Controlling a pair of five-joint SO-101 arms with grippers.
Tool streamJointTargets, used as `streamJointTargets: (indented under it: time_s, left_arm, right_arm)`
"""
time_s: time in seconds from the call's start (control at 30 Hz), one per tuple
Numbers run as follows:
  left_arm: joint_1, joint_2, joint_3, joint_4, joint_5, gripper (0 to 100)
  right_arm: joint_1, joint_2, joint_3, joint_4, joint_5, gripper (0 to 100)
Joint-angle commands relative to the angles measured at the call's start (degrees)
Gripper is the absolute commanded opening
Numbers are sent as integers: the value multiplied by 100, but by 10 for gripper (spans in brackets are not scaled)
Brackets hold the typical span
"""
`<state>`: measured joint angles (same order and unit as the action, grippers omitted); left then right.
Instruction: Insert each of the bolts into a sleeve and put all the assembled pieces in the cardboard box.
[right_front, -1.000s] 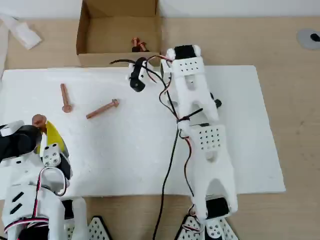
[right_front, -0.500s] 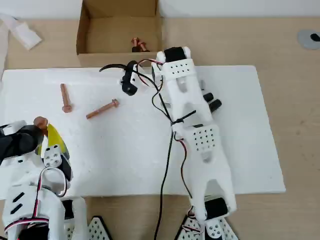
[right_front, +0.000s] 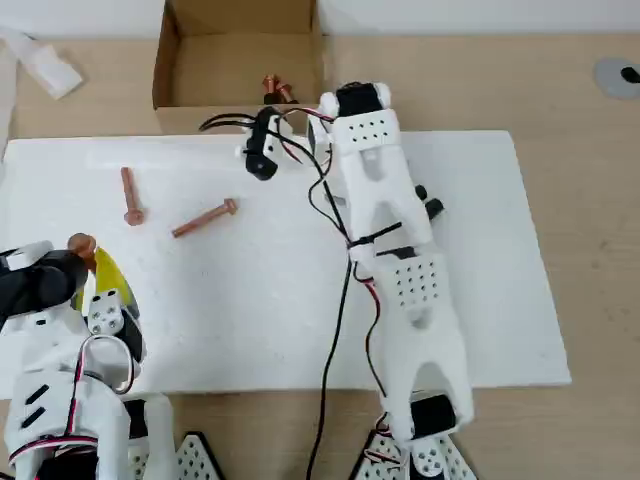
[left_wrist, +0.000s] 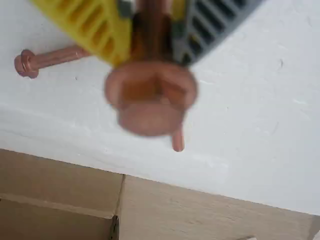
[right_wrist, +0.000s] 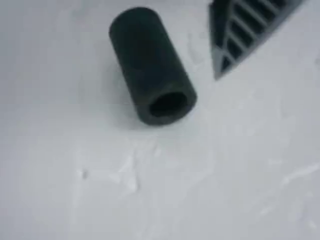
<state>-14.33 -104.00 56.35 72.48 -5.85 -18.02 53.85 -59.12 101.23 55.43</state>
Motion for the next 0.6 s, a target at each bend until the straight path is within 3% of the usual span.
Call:
streamJointTargets:
  time_s: [0.0, 0.47, 0.57]
  left_arm:
    - [88, -40, 0, -26, -53, 10]
    - [88, -40, 9, -26, -220, 10]
    - [88, -40, 9, -26, -220, 10]
  right_arm:
    - [189, 4, 48, 123, 62, 346]
    - [215, 822, 48, 114, 229, 337]
    - [207, 822, 75, 123, 229, 249]
